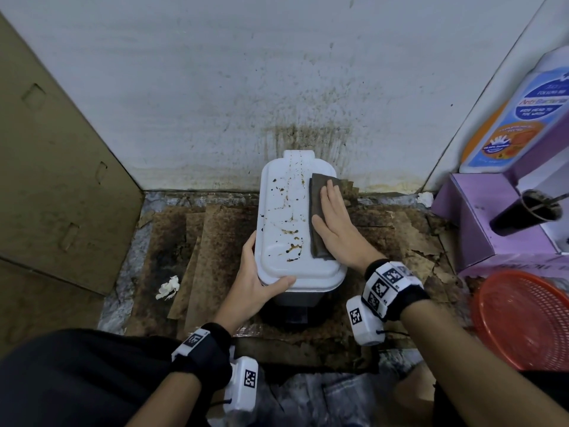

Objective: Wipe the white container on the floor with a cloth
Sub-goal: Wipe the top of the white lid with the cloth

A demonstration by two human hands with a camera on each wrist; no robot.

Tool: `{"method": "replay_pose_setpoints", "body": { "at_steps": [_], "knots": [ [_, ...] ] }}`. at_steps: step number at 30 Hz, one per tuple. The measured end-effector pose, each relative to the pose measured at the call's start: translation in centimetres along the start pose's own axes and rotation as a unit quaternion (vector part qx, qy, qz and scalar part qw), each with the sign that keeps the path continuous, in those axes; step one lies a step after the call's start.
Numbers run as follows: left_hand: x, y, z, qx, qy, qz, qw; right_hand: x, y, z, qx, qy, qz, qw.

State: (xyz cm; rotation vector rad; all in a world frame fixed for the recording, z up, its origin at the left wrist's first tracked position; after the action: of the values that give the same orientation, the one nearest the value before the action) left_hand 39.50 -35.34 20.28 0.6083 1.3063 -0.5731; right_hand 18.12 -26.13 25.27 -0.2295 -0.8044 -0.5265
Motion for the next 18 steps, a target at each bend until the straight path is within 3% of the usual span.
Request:
{"method": "replay_pose_setpoints", "body": {
  "at_steps": [10,18],
  "knots": [
    [0.2,0.0,-0.1,-0.008,-0.006,-0.001,1.000,1.6,8.2,-2.9,-0.072,-0.003,0.000,0.997],
    [0.0,0.0,-0.1,-0.007,-0.009,-0.001,1.000,0.7,3.3,-1.6,-0.036,0.035,-0.005,0.999]
  ]
}}
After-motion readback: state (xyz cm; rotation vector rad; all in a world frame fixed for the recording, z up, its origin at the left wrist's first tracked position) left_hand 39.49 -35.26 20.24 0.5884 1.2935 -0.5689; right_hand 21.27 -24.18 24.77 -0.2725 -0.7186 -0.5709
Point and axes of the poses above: each hand's wrist, its own y-axis away from the middle knuckle, its own z-axis out of the back of the hand, x = y × z, the point moved 2 cm from there along -y, towards the middle knuckle, and after that the axes turned 11 degrees about -x, right-handed, at the moved point
